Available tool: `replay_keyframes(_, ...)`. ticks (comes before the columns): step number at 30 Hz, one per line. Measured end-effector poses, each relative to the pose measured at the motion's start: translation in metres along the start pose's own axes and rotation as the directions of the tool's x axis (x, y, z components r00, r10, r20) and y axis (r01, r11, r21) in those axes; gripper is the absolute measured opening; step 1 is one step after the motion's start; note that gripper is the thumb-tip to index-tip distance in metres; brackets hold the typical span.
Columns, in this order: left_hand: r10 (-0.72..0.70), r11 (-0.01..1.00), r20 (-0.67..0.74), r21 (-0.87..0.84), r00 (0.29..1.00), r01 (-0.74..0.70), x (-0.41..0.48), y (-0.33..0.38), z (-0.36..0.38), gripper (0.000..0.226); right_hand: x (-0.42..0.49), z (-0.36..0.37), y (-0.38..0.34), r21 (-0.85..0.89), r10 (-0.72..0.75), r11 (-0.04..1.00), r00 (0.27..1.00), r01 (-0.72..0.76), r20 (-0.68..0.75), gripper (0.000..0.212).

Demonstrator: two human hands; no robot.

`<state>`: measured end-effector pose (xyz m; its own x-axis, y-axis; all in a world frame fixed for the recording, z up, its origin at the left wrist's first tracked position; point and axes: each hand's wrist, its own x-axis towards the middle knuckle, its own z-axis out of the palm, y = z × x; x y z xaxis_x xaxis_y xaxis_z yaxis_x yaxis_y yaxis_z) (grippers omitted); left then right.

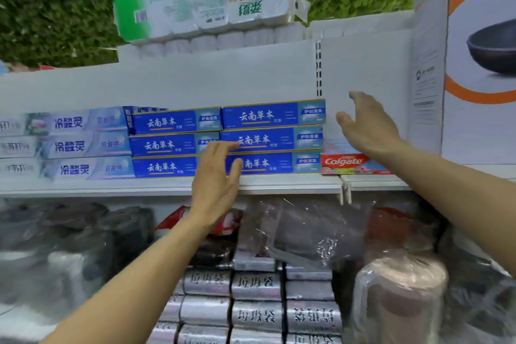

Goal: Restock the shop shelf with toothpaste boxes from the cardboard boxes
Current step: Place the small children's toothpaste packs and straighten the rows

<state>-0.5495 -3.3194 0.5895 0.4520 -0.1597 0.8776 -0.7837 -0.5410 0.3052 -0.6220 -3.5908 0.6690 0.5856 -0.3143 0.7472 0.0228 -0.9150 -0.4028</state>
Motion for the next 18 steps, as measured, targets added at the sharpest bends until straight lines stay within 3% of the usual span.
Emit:
replay_keyframes(4, -0.103, 0.995, -0.023, -0.002, 0.994, 0.103, 0.017, -0.058, -0.037, 0.029, 0.012, 0.013, -0.016, -0.152, -0.002, 0.988, 0.998, -0.009, -0.069, 0.054)
replay_keyframes(9, -0.12, 0.991, -0.035, -0.065, 0.992, 0.117, 0.027, -0.092, -0.048, 0.031, -0.001, 0.009, 0.004, -0.123, 0.246, 0.956, 0.954, -0.268, -0.171, 0.051)
replay_keyframes(12, -0.111, 0.993, -0.071, -0.034, 0.991, 0.109, 0.032, -0.095, -0.045, 0.037, -0.015, 0.0, 0.007, -0.237, 0.254, 0.92, 0.934, -0.313, -0.25, 0.051)
replay_keyframes(14, -0.11, 0.994, -0.101, -0.01, 0.989, 0.109, 0.036, -0.096, -0.044, 0.042, -0.018, -0.006, 0.009, -0.292, 0.339, 0.851, 0.882, -0.436, -0.328, 0.051)
replay_keyframes(16, -0.137, 0.99, -0.131, 0.02, 0.982, 0.141, 0.037, -0.097, -0.044, 0.049, -0.02, -0.009, 0.012, -0.212, 0.506, 0.808, 0.831, -0.55, -0.23, 0.056)
replay_keyframes(18, -0.189, 0.98, -0.155, 0.032, 0.97, 0.196, 0.038, -0.099, -0.046, 0.058, -0.023, -0.007, 0.019, -0.17, 0.572, 0.806, 0.82, -0.567, -0.024, 0.061)
